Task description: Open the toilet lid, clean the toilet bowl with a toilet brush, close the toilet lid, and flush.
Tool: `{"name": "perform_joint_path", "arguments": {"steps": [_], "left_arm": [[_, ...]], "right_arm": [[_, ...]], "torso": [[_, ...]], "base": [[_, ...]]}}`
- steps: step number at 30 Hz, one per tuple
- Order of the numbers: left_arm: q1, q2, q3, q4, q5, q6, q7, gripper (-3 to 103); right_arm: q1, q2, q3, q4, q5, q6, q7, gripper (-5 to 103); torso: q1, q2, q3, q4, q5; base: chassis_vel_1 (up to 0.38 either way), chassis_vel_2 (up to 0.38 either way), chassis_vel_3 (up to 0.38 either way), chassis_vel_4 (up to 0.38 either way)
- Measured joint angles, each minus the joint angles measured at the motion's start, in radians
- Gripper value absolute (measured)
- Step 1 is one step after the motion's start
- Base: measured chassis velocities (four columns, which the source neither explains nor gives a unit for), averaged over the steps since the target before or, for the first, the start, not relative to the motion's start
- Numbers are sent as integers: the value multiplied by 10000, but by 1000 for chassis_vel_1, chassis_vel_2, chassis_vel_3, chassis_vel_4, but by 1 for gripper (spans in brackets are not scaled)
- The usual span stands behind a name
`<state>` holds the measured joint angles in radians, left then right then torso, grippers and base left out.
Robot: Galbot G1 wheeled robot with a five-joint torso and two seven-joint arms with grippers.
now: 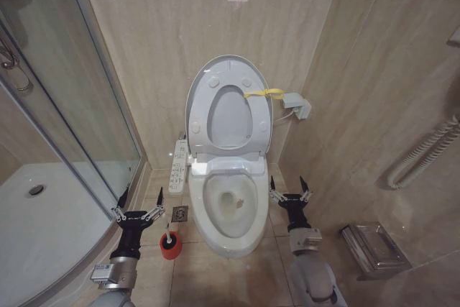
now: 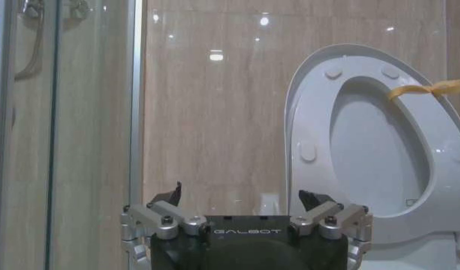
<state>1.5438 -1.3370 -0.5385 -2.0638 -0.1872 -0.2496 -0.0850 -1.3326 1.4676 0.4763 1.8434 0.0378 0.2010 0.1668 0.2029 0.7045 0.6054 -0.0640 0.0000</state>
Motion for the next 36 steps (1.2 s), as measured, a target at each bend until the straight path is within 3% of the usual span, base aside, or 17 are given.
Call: {"name": "perform_joint_path", "arguments": {"steps": [36], "left_arm": [[0, 0, 0, 0, 0, 0, 0, 100]], "right_arm": [[0, 0, 0, 0, 0, 0, 0, 100]], "torso": [[0, 0, 0, 0, 0]], "base": [[0, 0, 0, 0]]}}
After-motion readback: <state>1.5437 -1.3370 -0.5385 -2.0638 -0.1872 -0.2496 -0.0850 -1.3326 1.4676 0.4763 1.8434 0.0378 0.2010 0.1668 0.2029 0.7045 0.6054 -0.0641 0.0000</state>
